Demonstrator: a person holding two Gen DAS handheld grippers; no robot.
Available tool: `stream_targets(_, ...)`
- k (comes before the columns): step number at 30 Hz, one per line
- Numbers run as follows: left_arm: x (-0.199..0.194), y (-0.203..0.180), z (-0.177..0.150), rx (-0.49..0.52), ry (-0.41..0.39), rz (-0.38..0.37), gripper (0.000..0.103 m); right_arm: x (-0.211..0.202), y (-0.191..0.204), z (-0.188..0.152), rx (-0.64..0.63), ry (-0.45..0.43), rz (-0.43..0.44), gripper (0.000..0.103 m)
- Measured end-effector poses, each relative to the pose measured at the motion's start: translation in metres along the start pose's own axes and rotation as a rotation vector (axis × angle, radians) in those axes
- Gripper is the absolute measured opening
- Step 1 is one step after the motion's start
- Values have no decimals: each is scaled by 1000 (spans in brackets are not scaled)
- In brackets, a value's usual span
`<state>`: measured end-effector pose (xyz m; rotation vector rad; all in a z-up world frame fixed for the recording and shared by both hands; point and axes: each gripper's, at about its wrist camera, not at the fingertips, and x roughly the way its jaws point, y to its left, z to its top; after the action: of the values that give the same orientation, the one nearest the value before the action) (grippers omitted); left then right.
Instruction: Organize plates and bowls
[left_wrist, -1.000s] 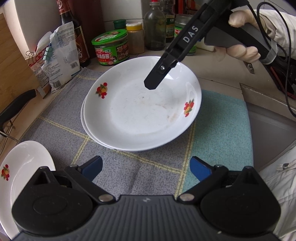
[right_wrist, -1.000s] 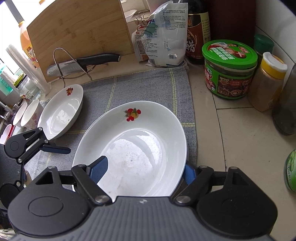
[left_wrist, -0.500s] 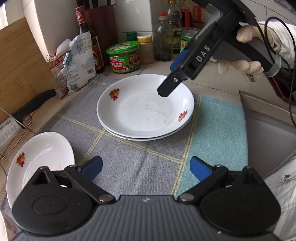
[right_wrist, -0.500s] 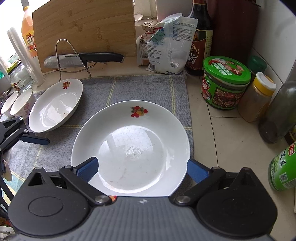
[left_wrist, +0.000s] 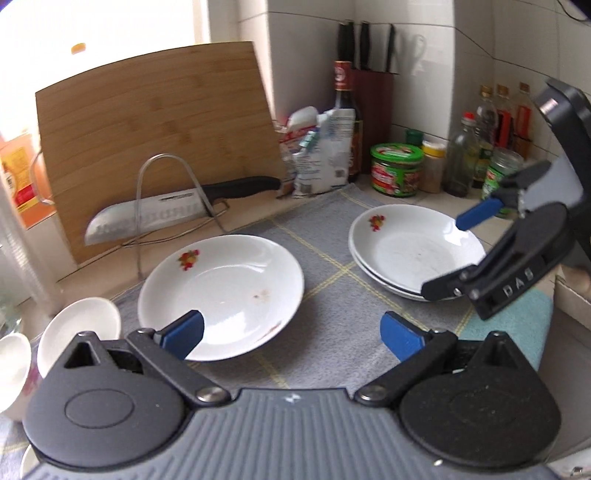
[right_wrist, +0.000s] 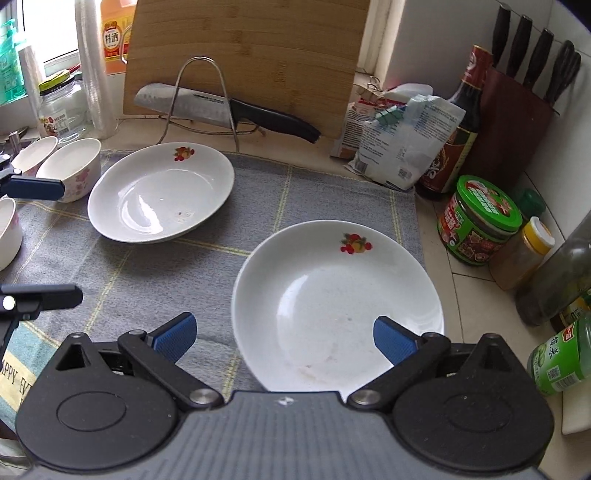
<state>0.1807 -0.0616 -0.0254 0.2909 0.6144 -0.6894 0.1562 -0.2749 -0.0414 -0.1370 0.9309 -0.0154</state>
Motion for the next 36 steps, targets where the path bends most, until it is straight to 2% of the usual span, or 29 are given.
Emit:
stream_targets(6,-22,36,-15,-82,-9,116,101,-4,51,7,0,-16,21,103)
stream_targets(9,-30,50,-21,-105,-6,154,101,-4,73,10,-30,-41,20,103)
stream_targets(12,-35,59,-25,-145,-1,179,101,2,91,13,-64,-38,57,103)
stream_targets(19,-26,68,-28,-238,51,252,102,31,102,19,-117,-48,139,103)
stream_targets(21,-21,69,-27,-263,70,251,102,41,102,20,-133,-55,165,103)
stream_targets(24,-10,70,-21,-281,117,269,102,54,103,21,-168,-64,158,103)
stream_targets(28,0,69,-8,-279,157,275,102,69,95,24,-181,-77,183,103)
stream_targets(36,25,71,17,-165,248,252,101,96,89,32,-145,-60,201,103)
